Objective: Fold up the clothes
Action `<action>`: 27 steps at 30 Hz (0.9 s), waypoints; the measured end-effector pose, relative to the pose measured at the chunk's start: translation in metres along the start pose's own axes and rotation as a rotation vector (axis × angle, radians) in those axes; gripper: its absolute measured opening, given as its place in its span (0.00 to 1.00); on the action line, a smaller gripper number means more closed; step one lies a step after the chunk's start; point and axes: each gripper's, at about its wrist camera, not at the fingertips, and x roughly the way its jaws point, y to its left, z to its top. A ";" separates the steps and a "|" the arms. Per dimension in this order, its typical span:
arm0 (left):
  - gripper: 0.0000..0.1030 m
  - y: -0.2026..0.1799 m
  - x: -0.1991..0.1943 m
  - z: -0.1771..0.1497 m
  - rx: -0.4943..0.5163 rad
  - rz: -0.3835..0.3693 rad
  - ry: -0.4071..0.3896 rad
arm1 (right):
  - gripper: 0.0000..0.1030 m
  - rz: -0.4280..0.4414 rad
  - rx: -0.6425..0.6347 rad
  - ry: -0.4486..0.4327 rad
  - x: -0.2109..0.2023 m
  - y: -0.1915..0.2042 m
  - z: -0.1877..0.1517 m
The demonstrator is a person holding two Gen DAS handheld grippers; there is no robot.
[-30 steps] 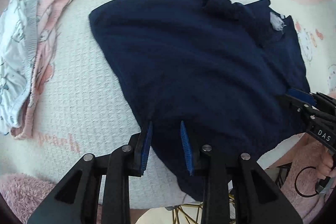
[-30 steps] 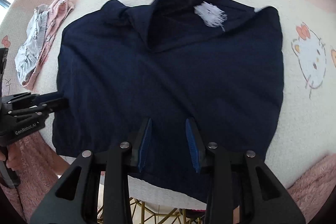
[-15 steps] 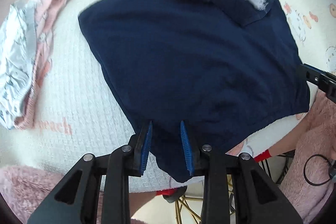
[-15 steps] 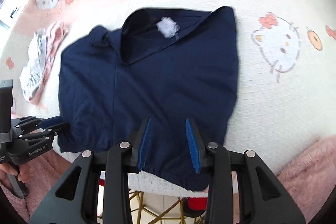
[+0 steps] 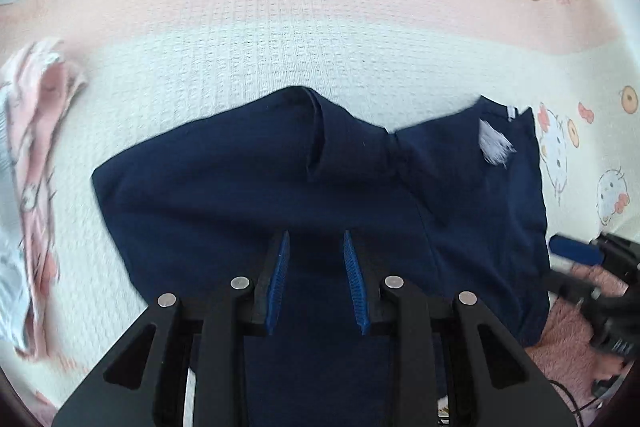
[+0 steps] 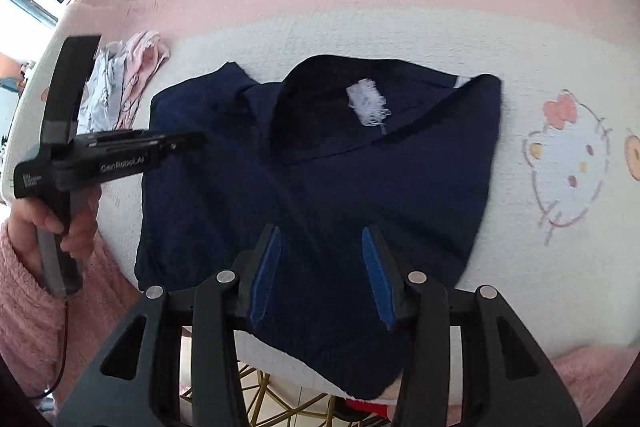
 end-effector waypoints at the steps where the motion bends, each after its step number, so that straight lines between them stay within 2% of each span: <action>1: 0.29 0.001 0.003 0.006 0.006 -0.005 0.005 | 0.42 -0.006 -0.008 0.017 0.010 0.002 0.004; 5: 0.29 -0.014 0.016 0.044 0.045 -0.023 -0.022 | 0.42 -0.015 -0.010 0.067 0.040 0.002 0.017; 8: 0.29 -0.012 0.011 0.072 0.001 -0.026 -0.140 | 0.42 -0.027 0.017 0.047 0.042 -0.010 0.028; 11: 0.30 -0.013 -0.010 0.074 -0.004 -0.039 -0.233 | 0.42 -0.045 0.059 -0.002 0.035 -0.025 0.039; 13: 0.30 -0.022 -0.016 0.054 0.075 -0.055 -0.257 | 0.42 -0.094 0.088 -0.042 0.024 -0.040 0.041; 16: 0.30 -0.060 0.002 0.018 0.239 -0.098 -0.189 | 0.42 -0.129 0.141 -0.062 0.014 -0.068 0.041; 19: 0.29 -0.122 -0.004 0.018 0.378 -0.099 -0.132 | 0.42 -0.174 0.169 -0.039 0.016 -0.091 0.042; 21: 0.29 -0.151 0.018 0.043 0.416 -0.067 -0.106 | 0.42 -0.187 0.167 -0.034 0.018 -0.100 0.044; 22: 0.29 -0.154 0.023 0.047 0.417 -0.039 -0.100 | 0.43 -0.172 0.161 -0.040 0.018 -0.103 0.045; 25: 0.29 -0.147 0.026 0.065 0.331 0.041 -0.128 | 0.42 -0.139 0.175 -0.072 0.016 -0.111 0.048; 27: 0.29 -0.130 0.017 0.077 0.200 0.050 -0.199 | 0.42 -0.130 0.207 -0.092 0.013 -0.116 0.047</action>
